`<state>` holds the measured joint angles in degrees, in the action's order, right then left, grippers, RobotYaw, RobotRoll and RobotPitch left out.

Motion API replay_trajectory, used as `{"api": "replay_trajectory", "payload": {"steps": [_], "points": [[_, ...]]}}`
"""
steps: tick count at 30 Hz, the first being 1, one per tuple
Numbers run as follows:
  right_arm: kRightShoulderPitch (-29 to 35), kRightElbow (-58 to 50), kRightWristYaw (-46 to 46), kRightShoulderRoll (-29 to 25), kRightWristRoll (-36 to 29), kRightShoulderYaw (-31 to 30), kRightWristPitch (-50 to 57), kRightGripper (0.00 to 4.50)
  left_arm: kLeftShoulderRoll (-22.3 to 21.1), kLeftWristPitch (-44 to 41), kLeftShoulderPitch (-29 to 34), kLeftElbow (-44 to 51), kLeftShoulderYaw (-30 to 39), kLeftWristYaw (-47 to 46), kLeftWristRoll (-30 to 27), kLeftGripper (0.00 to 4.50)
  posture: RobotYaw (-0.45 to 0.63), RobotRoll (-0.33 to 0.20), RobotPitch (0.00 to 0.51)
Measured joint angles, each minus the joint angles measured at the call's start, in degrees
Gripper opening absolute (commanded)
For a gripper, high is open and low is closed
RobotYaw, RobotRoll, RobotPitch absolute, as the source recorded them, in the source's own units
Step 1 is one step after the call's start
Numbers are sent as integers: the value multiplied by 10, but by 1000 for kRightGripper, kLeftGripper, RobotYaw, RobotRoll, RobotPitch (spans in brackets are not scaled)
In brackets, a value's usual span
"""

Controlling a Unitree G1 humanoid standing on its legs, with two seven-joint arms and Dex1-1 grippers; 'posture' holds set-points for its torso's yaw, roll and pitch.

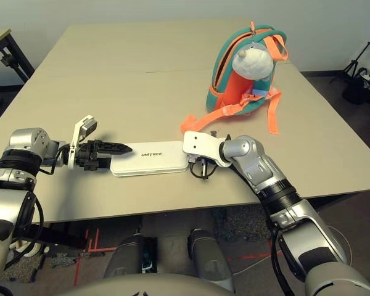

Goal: Put the pencil case into the backpack and zip it.

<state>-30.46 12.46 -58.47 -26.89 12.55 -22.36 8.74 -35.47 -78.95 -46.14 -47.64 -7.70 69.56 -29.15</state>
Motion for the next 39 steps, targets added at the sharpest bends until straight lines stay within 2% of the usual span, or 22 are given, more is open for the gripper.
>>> {"api": "replay_trajectory", "payload": {"steps": [19, 29, 39], "points": [[-4, 11, 0, 6, 0, -2, -15, 16, -5, 84, 23, 43, -24, 50, 22, 4500, -187, 0, 48], [-4, 13, 0, 5, 0, -4, -23, 16, 5, 96, 23, 37, 20, 37, 21, 4500, -183, 0, 47], [-4, 14, 0, 4, -1, -4, -26, 0, 4, 98, 32, 44, 3, 50, 23, 4323, -184, 0, 49]]}}
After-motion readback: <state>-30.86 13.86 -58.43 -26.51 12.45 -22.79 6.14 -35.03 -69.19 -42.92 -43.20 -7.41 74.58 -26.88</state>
